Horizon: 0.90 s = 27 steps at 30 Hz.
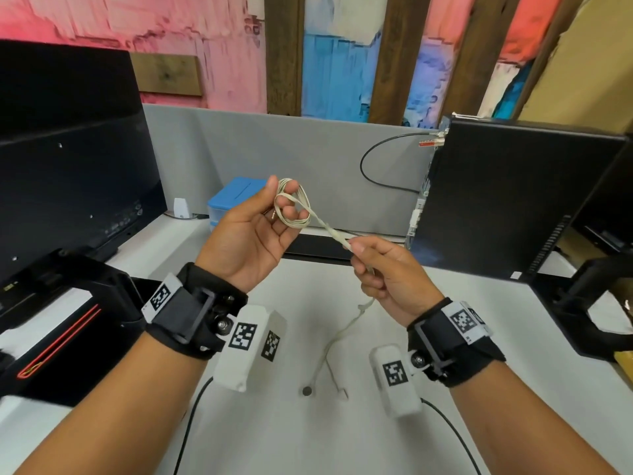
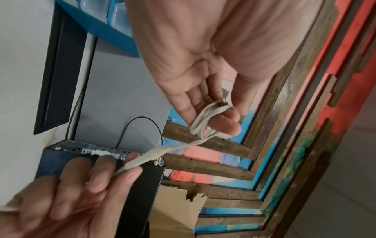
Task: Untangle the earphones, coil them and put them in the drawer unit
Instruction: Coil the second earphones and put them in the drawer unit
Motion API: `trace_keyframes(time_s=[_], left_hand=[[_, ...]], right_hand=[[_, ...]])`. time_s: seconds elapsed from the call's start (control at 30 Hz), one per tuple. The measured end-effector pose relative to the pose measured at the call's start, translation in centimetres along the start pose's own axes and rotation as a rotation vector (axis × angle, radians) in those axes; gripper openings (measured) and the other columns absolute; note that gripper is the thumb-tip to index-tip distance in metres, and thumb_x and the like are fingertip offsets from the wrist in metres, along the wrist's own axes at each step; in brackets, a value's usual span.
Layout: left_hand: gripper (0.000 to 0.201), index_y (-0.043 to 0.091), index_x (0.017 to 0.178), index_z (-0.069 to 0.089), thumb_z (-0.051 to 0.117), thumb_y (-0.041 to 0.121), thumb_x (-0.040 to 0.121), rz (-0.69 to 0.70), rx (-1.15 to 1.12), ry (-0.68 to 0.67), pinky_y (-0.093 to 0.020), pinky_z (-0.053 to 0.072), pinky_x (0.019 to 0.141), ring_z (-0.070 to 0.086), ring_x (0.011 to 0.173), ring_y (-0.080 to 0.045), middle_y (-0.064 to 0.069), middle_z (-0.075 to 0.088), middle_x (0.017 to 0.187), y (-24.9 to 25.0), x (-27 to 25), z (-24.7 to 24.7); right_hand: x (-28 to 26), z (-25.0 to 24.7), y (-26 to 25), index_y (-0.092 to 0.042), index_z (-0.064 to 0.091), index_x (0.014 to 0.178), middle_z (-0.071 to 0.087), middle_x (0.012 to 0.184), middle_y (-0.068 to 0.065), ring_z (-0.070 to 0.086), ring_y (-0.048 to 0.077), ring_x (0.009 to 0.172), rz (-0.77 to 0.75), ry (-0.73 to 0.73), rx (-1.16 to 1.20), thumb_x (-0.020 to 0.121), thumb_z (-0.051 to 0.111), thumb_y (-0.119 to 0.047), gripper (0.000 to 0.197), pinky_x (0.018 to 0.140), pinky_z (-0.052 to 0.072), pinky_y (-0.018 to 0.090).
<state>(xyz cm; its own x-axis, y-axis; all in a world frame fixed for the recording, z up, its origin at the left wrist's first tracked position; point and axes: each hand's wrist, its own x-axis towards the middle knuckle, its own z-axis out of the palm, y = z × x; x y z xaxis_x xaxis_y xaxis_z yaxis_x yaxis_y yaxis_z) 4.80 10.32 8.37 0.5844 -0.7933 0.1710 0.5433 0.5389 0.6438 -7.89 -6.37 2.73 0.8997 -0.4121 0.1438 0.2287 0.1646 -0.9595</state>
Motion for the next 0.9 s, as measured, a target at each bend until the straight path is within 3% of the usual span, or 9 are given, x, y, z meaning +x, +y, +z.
trace_keyframes(time_s=[0.13, 0.23, 0.33, 0.4, 0.47, 0.6, 0.7, 0.8, 0.9], left_hand=[[0.023, 0.006, 0.089, 0.070, 0.058, 0.025, 0.087, -0.045, 0.078, -0.001, -0.025, 0.058, 0.080, 0.058, 0.056, -0.005, 0.004, 0.053, 0.065, -0.1, -0.2, 0.0], [0.022, 0.005, 0.094, 0.067, 0.057, 0.024, 0.087, -0.069, 0.125, -0.013, -0.024, 0.058, 0.080, 0.057, 0.056, -0.004, 0.004, 0.054, 0.065, -0.2, -0.2, 0.3], [0.023, 0.006, 0.094, 0.067, 0.057, 0.025, 0.086, -0.050, 0.126, -0.003, -0.024, 0.058, 0.080, 0.057, 0.055, -0.004, 0.005, 0.054, 0.065, 0.5, -0.1, 0.2], [0.022, 0.006, 0.093, 0.068, 0.057, 0.024, 0.085, -0.039, 0.142, 0.009, -0.023, 0.058, 0.078, 0.057, 0.054, -0.004, 0.005, 0.055, 0.065, 0.8, -0.1, 0.0], [0.022, 0.006, 0.093, 0.068, 0.057, 0.024, 0.085, -0.044, 0.188, 0.017, -0.023, 0.059, 0.077, 0.056, 0.053, -0.004, 0.004, 0.055, 0.064, 0.5, 0.0, -0.1], [0.027, 0.003, 0.092, 0.067, 0.059, 0.027, 0.084, -0.136, 0.381, -0.036, -0.023, 0.057, 0.076, 0.057, 0.051, -0.006, 0.002, 0.056, 0.064, -1.0, -0.4, 0.3], [0.025, 0.004, 0.085, 0.072, 0.061, 0.026, 0.083, -0.204, 0.487, -0.073, -0.025, 0.059, 0.071, 0.053, 0.049, -0.008, 0.000, 0.055, 0.061, -2.0, -0.6, 0.7], [0.023, 0.007, 0.079, 0.070, 0.058, 0.026, 0.085, -0.165, 0.445, -0.080, -0.023, 0.058, 0.068, 0.052, 0.047, -0.007, 0.002, 0.052, 0.058, -1.9, -0.7, 1.4], [0.022, 0.008, 0.084, 0.063, 0.054, 0.028, 0.086, -0.046, 0.292, -0.015, -0.021, 0.058, 0.070, 0.062, 0.055, -0.007, 0.004, 0.059, 0.063, -0.6, -0.5, 1.4]], right_hand=[[0.6, -0.4, -1.0, -0.010, 0.073, 0.091, 0.044, 0.057, -0.004, 0.029, 0.004, 0.044, -0.074, 0.148, -0.131, 0.087, 0.066, -0.014, 0.009, 0.041, 0.022, 0.014], [1.0, -0.9, -3.1, -0.009, 0.073, 0.094, 0.049, 0.050, -0.014, 0.034, 0.003, 0.045, -0.142, 0.139, -0.340, 0.090, 0.065, -0.009, 0.009, 0.044, 0.025, 0.016], [0.8, -1.3, -5.3, -0.019, 0.076, 0.093, 0.067, 0.061, -0.009, 0.051, 0.000, 0.056, -0.237, 0.089, -0.676, 0.089, 0.069, -0.015, 0.009, 0.057, 0.041, 0.014], [0.7, -1.5, -6.3, -0.025, 0.075, 0.090, 0.062, 0.057, -0.009, 0.047, 0.001, 0.052, -0.323, 0.122, -0.777, 0.090, 0.068, -0.018, 0.010, 0.052, 0.041, 0.014], [0.9, -1.6, -7.3, -0.022, 0.074, 0.092, 0.056, 0.058, -0.007, 0.043, 0.004, 0.050, -0.470, 0.186, -0.831, 0.091, 0.067, -0.017, 0.009, 0.047, 0.037, 0.015], [1.6, -1.4, -8.9, -0.018, 0.071, 0.097, 0.066, 0.080, 0.000, 0.057, 0.004, 0.070, -0.717, 0.308, -0.896, 0.093, 0.065, -0.018, 0.007, 0.064, 0.046, 0.010], [2.1, -1.3, -9.0, -0.012, 0.072, 0.099, 0.067, 0.087, -0.004, 0.060, 0.001, 0.077, -0.741, 0.320, -0.931, 0.093, 0.066, -0.019, 0.012, 0.071, 0.047, 0.009], [2.3, -1.5, -7.4, -0.015, 0.074, 0.097, 0.066, 0.079, -0.009, 0.055, 0.000, 0.067, -0.647, 0.260, -0.928, 0.092, 0.066, -0.019, 0.010, 0.063, 0.043, 0.011], [1.5, -1.2, -4.1, -0.023, 0.074, 0.092, 0.061, 0.060, -0.019, 0.048, 0.000, 0.053, -0.462, 0.161, -0.879, 0.092, 0.067, -0.019, 0.009, 0.052, 0.036, 0.009]])
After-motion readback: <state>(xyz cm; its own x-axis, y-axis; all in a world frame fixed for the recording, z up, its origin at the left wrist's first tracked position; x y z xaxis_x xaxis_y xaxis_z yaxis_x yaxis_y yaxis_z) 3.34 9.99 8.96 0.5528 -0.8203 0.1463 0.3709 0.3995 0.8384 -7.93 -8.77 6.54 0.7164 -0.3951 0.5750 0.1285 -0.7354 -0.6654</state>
